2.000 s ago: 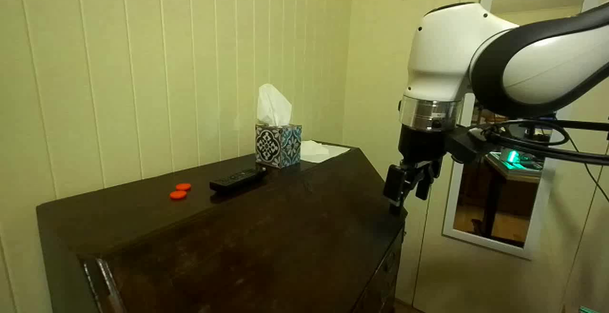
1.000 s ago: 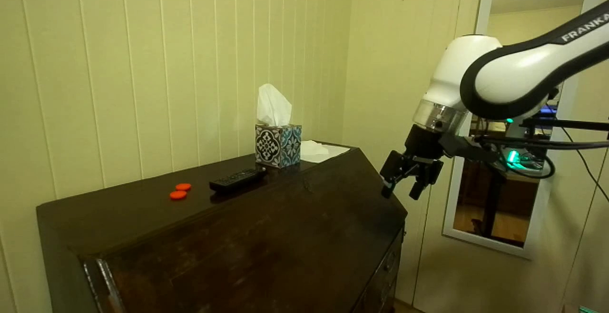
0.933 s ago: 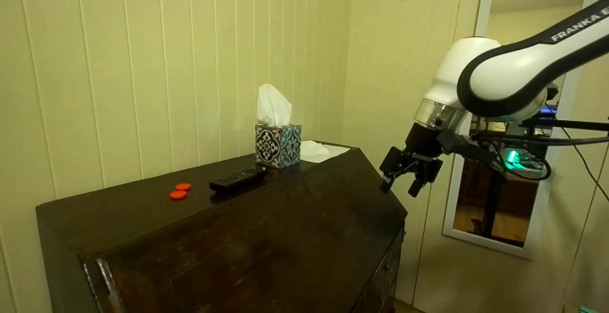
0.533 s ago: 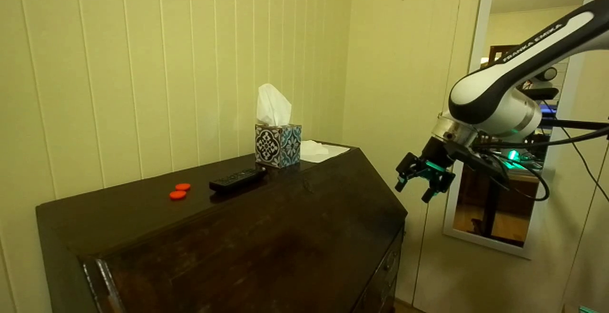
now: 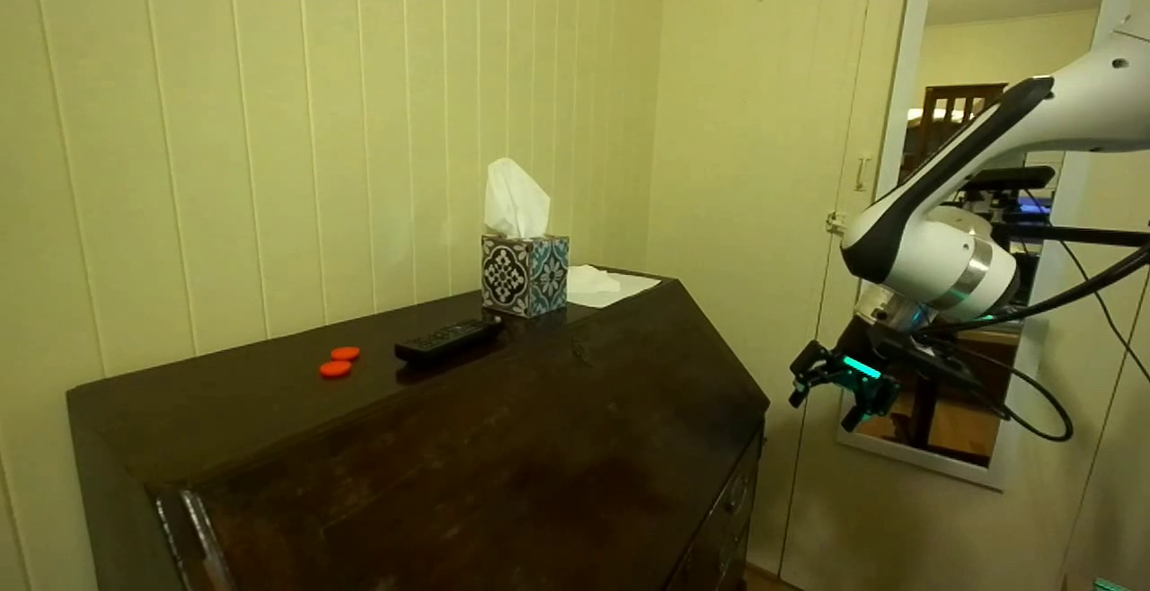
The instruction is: Open the topmost drawer on the right fully
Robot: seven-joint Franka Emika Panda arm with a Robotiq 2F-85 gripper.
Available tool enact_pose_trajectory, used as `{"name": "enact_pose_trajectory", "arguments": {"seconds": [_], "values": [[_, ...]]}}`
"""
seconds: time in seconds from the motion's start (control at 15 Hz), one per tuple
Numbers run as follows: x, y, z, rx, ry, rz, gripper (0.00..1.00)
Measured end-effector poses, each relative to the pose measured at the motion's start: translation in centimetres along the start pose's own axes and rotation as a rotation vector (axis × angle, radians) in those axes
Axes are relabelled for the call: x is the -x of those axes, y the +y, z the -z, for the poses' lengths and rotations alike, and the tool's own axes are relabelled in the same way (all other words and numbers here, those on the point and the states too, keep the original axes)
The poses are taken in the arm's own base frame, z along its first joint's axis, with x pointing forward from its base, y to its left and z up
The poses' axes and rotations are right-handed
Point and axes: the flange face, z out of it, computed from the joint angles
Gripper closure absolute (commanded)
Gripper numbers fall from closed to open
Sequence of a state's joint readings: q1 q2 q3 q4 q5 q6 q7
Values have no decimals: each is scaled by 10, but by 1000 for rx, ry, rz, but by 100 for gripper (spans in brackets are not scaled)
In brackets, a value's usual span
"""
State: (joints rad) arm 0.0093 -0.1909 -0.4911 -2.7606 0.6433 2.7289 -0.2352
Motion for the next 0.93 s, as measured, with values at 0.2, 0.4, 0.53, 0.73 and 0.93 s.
{"name": "enact_pose_trajectory", "arguments": {"seconds": [0.2, 0.4, 0.53, 0.73, 0.93], "values": [[0, -9, 2, -8, 4, 12, 0], [0, -9, 1, -11, 3, 6, 0], [-1, 0, -2, -24, 1, -29, 0], [-7, 31, -9, -48, 20, -99, 0], [-19, 59, -16, -76, 57, -128, 0]]}}
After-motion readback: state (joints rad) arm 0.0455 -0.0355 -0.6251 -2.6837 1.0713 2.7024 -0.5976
